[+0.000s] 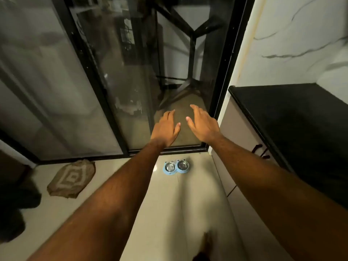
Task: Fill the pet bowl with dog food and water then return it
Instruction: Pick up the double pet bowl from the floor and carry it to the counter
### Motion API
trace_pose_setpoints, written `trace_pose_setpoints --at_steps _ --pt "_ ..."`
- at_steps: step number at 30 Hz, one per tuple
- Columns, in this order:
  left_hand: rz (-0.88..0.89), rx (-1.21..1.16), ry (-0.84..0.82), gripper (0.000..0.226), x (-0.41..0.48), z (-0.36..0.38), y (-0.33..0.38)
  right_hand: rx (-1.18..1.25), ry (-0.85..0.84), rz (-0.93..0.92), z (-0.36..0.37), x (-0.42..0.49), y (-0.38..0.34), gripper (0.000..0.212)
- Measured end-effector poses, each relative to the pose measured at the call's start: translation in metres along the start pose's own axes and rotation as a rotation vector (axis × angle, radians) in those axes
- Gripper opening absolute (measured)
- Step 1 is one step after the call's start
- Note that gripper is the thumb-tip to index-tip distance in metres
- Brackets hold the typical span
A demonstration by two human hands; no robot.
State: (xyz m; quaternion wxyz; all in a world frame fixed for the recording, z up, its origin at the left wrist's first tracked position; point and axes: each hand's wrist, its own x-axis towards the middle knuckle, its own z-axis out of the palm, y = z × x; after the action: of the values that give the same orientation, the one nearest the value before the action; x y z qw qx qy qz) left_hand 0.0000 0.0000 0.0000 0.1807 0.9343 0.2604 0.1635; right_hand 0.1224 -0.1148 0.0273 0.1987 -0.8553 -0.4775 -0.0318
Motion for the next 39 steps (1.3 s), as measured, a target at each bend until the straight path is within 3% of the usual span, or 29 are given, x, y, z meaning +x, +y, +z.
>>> trace_pose_setpoints --at_steps 18,24,31,39 --pt "-0.281 -0.024 -0.315 0.063 0.058 0.169 -0.103 0.131 -0.309 0.103 0.170 0.064 0.122 0.057" --pt "-0.332 -0.084 -0.384 0.064 0.071 0.253 -0.174 0.108 -0.409 0.186 0.279 0.075 0.150 0.057" --pt "-0.335 -0.129 -0.392 0.063 0.080 0.387 -0.263 0.132 -0.404 0.174 0.435 0.088 0.192 0.056" --pt "-0.358 -0.118 -0.395 0.072 0.083 0.581 -0.376 0.107 -0.500 0.172 0.655 0.090 0.276 0.080"
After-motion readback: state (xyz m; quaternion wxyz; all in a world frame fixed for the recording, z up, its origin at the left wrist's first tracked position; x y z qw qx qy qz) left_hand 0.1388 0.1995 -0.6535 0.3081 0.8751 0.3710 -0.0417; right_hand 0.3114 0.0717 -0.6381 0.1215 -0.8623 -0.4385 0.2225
